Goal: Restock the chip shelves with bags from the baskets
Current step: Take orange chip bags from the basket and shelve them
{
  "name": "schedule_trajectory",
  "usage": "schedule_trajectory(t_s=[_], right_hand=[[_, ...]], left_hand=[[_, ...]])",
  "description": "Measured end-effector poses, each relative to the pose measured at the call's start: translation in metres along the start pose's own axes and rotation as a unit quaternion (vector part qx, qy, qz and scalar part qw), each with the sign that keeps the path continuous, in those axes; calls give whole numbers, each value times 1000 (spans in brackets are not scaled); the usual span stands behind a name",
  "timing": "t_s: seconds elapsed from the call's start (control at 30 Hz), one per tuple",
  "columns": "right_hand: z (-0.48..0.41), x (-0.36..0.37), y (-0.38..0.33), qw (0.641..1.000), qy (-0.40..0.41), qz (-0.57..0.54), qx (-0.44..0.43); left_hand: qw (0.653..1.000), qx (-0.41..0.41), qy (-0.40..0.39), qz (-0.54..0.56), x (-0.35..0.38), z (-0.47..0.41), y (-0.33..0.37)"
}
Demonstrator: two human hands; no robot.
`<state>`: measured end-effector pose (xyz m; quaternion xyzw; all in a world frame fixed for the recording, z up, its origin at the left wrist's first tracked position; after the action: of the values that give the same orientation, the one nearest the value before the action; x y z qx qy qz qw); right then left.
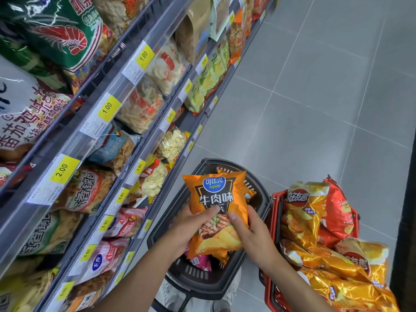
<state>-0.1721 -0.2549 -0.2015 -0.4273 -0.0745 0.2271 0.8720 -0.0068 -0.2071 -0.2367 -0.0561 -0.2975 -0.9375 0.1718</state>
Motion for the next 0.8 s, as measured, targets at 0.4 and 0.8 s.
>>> schedule_trajectory(t_s=[0.4, 0.8], right_hand=[[-2, 10, 22, 998, -19, -26, 53], [-28, -18, 81, 980, 29, 35, 194]], left_hand=[[998, -18, 30, 53, -13, -1, -29], [952, 96, 266, -117, -92, 19, -23]])
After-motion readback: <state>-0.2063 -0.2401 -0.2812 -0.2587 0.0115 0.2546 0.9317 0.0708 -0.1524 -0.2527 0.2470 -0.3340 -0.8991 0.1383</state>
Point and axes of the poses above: each hand's wrist, its own z-axis away from the middle knuckle, its own x-axis out of the palm, y = z × x, the point moved 7 cm from there along -z, towards the middle knuckle, and after that the axes turned 2 degrees about x, right-handed, at the moved point
